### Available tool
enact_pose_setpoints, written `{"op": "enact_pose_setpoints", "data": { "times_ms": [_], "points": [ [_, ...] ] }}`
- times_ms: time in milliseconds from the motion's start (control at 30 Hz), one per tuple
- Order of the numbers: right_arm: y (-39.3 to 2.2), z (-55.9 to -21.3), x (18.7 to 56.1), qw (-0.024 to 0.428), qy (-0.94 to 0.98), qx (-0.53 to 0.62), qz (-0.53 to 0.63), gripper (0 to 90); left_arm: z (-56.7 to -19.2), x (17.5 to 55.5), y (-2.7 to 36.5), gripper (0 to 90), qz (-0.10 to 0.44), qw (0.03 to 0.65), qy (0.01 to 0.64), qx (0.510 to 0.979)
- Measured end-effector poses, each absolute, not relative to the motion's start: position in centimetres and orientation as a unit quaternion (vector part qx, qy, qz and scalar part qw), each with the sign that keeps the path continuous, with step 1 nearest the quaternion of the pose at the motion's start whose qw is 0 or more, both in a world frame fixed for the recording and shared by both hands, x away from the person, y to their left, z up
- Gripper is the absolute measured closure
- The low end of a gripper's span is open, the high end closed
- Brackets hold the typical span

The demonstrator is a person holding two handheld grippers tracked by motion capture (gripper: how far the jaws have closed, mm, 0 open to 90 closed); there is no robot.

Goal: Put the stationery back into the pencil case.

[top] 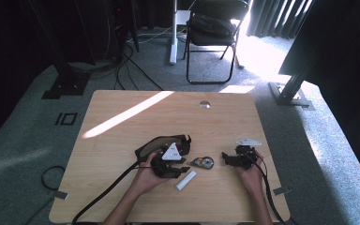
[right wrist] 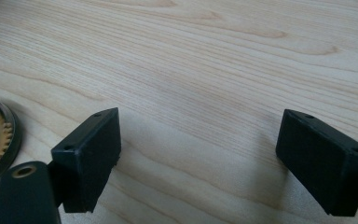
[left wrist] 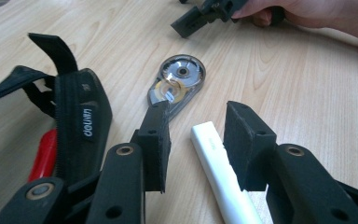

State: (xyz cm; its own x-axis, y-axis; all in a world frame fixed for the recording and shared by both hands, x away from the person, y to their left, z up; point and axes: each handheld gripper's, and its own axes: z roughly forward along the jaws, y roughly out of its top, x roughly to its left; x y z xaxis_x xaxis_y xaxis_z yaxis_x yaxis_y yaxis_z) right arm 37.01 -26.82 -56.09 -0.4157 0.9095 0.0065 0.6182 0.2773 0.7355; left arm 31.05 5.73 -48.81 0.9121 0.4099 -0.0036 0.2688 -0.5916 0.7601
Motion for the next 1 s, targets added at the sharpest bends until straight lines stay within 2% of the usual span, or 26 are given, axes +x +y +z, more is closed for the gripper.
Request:
{"op": "enact_pose_setpoints", "data": {
  "times_ms": [1000],
  "points": [
    [-26.8,-56.1,37.0,0.215,0.770,0.496,0.339,13.7,-50.4,29.9,4.3,62.5,0.073,0.415,0.185,0.888]
  ]
}}
